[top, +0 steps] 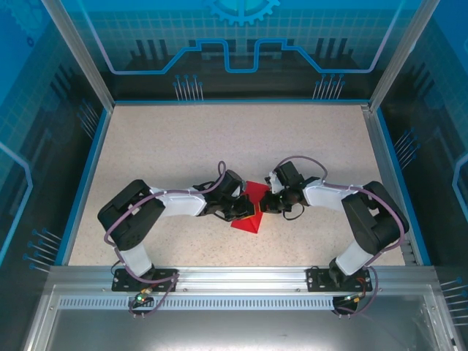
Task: Fold a paper plane with a square sheet of paper (pick it up from the middle)
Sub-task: Fold the triangle a second time at the center of the table.
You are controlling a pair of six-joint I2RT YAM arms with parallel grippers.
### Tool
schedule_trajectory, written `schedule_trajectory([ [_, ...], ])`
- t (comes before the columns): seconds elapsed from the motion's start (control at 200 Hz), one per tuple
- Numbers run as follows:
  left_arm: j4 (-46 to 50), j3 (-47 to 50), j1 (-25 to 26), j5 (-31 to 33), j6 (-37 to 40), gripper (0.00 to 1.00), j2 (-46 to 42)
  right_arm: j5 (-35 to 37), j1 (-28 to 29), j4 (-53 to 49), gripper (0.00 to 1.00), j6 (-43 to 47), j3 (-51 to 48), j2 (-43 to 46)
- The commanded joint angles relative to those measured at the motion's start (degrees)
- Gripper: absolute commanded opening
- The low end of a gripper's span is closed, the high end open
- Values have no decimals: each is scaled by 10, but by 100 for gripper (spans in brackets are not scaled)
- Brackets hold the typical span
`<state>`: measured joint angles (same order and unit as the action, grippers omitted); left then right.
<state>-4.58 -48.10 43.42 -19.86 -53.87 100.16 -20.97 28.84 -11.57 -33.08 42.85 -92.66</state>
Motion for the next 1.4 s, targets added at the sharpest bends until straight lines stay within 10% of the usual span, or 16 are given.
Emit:
schedule_trajectory([
  [0.0,11,-14,5,-15,13,9,9,9,-5,-17,5,8,11,-8],
  [1.395,28,-25,10,-16,16,9,29,20,-12,-24,6,12,21,-28],
])
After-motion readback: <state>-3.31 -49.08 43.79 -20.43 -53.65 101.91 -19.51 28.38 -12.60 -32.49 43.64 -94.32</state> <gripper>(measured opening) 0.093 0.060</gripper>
